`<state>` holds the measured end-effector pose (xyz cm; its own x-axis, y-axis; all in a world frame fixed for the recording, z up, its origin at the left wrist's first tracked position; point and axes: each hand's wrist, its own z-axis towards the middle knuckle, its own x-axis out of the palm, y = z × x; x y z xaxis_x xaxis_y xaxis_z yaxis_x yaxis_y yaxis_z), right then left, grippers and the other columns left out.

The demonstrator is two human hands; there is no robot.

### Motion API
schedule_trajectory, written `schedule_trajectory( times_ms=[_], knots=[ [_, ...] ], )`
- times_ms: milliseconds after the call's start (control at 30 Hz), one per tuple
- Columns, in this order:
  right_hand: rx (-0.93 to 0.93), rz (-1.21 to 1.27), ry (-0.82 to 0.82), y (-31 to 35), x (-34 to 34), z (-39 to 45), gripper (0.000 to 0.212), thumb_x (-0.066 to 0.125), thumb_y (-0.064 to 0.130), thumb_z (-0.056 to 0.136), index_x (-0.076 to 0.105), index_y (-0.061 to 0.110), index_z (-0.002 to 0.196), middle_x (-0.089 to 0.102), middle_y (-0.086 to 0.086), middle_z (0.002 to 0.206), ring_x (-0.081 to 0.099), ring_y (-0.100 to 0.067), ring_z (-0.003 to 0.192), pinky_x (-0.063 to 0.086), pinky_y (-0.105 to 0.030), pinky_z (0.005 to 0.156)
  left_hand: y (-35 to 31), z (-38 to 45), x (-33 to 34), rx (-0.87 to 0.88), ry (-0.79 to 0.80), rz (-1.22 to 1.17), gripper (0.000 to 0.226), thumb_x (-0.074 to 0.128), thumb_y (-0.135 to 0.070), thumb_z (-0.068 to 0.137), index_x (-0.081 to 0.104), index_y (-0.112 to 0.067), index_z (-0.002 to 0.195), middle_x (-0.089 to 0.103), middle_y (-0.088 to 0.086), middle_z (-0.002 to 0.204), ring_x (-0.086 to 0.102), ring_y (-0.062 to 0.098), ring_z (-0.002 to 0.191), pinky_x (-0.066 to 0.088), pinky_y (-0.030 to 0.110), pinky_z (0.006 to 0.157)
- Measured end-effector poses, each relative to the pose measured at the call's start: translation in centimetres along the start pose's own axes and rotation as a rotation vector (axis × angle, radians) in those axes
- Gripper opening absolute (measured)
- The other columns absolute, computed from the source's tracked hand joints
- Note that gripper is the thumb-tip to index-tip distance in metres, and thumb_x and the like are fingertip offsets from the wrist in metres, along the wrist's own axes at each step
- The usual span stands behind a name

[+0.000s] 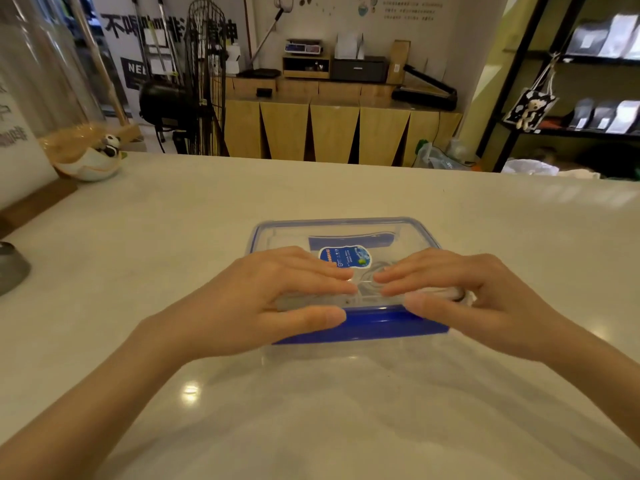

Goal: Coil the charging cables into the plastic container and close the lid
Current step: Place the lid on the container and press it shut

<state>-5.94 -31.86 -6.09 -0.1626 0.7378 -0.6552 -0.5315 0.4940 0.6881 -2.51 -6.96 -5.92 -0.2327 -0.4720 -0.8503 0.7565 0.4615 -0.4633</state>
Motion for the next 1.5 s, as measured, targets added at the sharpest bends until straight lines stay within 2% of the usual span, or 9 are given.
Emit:
schedule_trajectory(
  times_ms=[167, 300, 400, 533, 667, 800, 967, 1100, 1500],
  knots=[
    [0.140, 0.230, -0.158, -0.1, -1.2, 3.1, 0.016, 0.059, 0.032, 0.073, 0.071, 0.025, 0.079, 0.074, 0.014, 0.079, 0.067, -0.003, 0.083, 0.051, -0.011, 0.062, 1.3, 2.7, -1.0, -0.120, -0.074, -0.174, 0.029, 0.060, -0.045, 0.076, 0.068, -0.030, 0.100, 0.068, -0.011, 0.099, 0.059, 0.005, 0.097, 0.052, 0.026, 0.078],
    [0.148, 0.176, -0.244, -1.5, -1.3, 6.1, 0.016, 0.061, 0.012, 0.080, 0.067, 0.027, 0.083, 0.070, 0.010, 0.085, 0.065, -0.008, 0.087, 0.053, -0.017, 0.076, 3.3, 5.3, -1.4, -0.225, -0.244, -0.020, 0.019, 0.064, -0.024, 0.079, 0.067, -0.026, 0.097, 0.064, -0.007, 0.098, 0.053, 0.003, 0.092, 0.047, 0.028, 0.083],
    [0.208, 0.093, -0.221, -3.1, -1.4, 8.3, 0.013, 0.061, 0.013, 0.082, 0.066, 0.022, 0.090, 0.065, 0.009, 0.096, 0.059, -0.010, 0.099, 0.045, -0.022, 0.087, 4.7, 6.6, -1.5, -0.342, -0.334, 0.044, 0.027, 0.067, -0.030, 0.077, 0.064, -0.025, 0.103, 0.061, -0.006, 0.107, 0.046, 0.005, 0.099, 0.038, 0.028, 0.089],
    [0.477, 0.047, 0.039, -5.2, -1.6, 10.2, 0.023, 0.054, 0.033, 0.086, 0.059, 0.024, 0.106, 0.057, 0.010, 0.102, 0.053, -0.014, 0.106, 0.042, -0.020, 0.077, 6.1, 6.9, -1.7, -0.672, -0.131, -0.243, 0.051, 0.065, -0.049, 0.067, 0.060, -0.022, 0.110, 0.060, -0.003, 0.109, 0.054, 0.015, 0.100, 0.042, 0.031, 0.085],
    [0.612, 0.049, 0.125, -6.0, -1.5, 10.5, 0.033, 0.049, 0.050, 0.083, 0.062, 0.024, 0.100, 0.063, -0.001, 0.111, 0.061, -0.021, 0.099, 0.051, -0.039, 0.091, 6.4, 6.9, -2.0, -0.879, 0.046, -0.405, 0.059, 0.057, -0.063, 0.050, 0.068, -0.019, 0.088, 0.067, 0.003, 0.089, 0.064, 0.021, 0.082, 0.049, 0.035, 0.081],
    [0.562, 0.061, 0.089, -6.0, -1.5, 10.4, 0.041, 0.051, 0.048, 0.083, 0.068, 0.015, 0.100, 0.069, -0.006, 0.103, 0.064, -0.023, 0.092, 0.053, -0.037, 0.087, 6.5, 6.9, -1.9, -0.866, -0.003, -0.408, 0.046, 0.062, -0.054, 0.064, 0.069, -0.016, 0.090, 0.069, 0.003, 0.084, 0.065, 0.021, 0.079, 0.051, 0.033, 0.074],
    [0.415, 0.114, -0.050, -5.7, -1.3, 10.0, 0.019, 0.055, 0.032, 0.085, 0.067, 0.021, 0.096, 0.068, 0.004, 0.093, 0.061, -0.014, 0.091, 0.050, -0.027, 0.076, 6.0, 6.9, -1.8, -0.642, -0.202, -0.361, 0.028, 0.067, -0.031, 0.074, 0.068, -0.019, 0.099, 0.066, -0.006, 0.088, 0.061, 0.011, 0.086, 0.051, 0.022, 0.071],
    [0.392, 0.070, -0.113, -5.5, -1.2, 10.0, 0.023, 0.059, 0.031, 0.083, 0.071, 0.014, 0.092, 0.071, -0.005, 0.090, 0.063, -0.019, 0.088, 0.053, -0.034, 0.076, 5.7, 6.7, -1.7, -0.566, -0.310, -0.285, 0.027, 0.068, -0.025, 0.074, 0.069, -0.016, 0.100, 0.064, -0.011, 0.080, 0.061, 0.006, 0.080, 0.049, 0.017, 0.063],
    [0.318, 0.017, -0.189, -5.6, -1.1, 9.9, 0.017, 0.061, 0.024, 0.083, 0.073, 0.014, 0.090, 0.070, 0.001, 0.082, 0.064, -0.013, 0.080, 0.052, -0.022, 0.066, 5.6, 6.5, -1.7, -0.480, -0.348, -0.192, 0.019, 0.069, -0.022, 0.073, 0.072, -0.015, 0.091, 0.066, -0.008, 0.076, 0.062, 0.005, 0.075, 0.049, 0.013, 0.060]
  ],
)
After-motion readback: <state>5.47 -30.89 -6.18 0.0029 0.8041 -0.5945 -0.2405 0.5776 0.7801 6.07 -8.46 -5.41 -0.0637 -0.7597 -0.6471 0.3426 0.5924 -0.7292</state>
